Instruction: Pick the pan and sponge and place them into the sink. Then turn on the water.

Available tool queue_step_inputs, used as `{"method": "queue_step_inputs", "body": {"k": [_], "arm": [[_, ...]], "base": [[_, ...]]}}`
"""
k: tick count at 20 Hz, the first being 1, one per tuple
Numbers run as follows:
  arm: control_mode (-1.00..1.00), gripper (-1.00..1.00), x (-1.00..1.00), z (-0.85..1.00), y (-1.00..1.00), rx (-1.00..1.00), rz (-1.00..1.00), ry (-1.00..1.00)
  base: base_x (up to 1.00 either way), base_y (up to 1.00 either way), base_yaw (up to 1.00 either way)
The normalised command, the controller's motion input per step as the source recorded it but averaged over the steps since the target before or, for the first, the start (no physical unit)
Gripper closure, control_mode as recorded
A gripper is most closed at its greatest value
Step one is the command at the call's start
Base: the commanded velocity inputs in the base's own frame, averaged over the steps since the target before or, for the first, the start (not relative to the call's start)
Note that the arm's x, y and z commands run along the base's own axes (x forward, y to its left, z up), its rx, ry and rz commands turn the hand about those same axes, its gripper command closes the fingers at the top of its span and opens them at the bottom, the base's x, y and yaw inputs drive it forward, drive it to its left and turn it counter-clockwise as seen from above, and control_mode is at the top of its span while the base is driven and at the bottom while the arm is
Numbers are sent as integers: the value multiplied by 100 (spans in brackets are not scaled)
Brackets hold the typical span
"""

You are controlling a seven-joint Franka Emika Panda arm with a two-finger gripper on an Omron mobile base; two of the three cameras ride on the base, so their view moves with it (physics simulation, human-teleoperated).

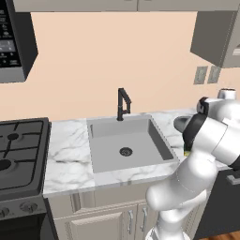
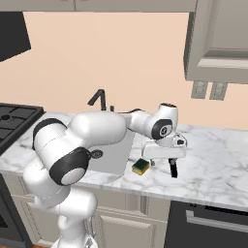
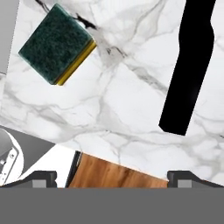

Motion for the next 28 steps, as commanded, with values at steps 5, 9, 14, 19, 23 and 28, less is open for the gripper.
{"method": "queue_step_inputs", "body": {"k": [5,9,14,19,23,28], "arm": [[-100,-100,4,-20,0,0,0,-3],[-100,-100,4,-19,-2,0,0,-4],[-100,-100,5,-8,-12,0,0,-7],[-100,-100,7,-11,-9,0,0,-7],[-100,-100,7,-17,-3,0,0,-6],[-100,-100,11,-20,-1,0,0,-3]], "base": [[0,0,0],[0,0,0],[0,0,0],[0,0,0],[0,0,0],[0,0,0]]}}
